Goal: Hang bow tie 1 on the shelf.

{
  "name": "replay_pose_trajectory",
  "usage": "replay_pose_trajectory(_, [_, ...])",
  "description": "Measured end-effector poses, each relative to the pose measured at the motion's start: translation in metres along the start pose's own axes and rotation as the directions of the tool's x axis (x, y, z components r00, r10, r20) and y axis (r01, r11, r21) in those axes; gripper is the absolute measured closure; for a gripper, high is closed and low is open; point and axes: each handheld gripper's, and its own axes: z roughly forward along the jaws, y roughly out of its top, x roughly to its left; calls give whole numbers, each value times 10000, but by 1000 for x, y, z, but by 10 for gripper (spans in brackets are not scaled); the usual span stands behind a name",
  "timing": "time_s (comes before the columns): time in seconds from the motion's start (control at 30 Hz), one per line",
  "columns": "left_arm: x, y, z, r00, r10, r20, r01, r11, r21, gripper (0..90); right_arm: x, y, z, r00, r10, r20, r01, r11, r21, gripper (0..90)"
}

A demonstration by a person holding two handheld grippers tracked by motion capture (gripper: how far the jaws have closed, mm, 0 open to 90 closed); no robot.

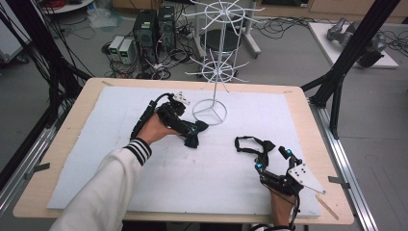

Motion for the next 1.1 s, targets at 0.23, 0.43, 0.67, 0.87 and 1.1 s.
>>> replay_pose_trajectory(0.23, [0, 1, 12, 10000, -6, 70, 5, 9998, 178, 165, 0, 0, 0, 10000, -33, 6, 33, 10000, -17, 110])
replay_pose_trajectory(0.43, [1, 0, 19, 9999, -167, 7, 167, 9992, 370, 181, 0, 0, 0, 10000, -37, 13, 37, 10000, -16, 110])
replay_pose_trajectory(0.67, [-2, 1, 32, 9991, -354, 226, 337, 9969, 705, 208, 0, 0, 0, 10000, -12, 14, 12, 10000, -28, 110])
replay_pose_trajectory(0.87, [-4, 1, 39, 9988, -455, 183, 433, 9931, 1094, 228, 0, 0, 0, 10000, 28, -4, -28, 10000, 9, 110])
replay_pose_trajectory(1.1, [-6, 0, 49, 9956, -932, 43, 911, 9809, 1719, 263, 0, 0, 0, 10000, -2, -15, 2, 10000, -6, 110])
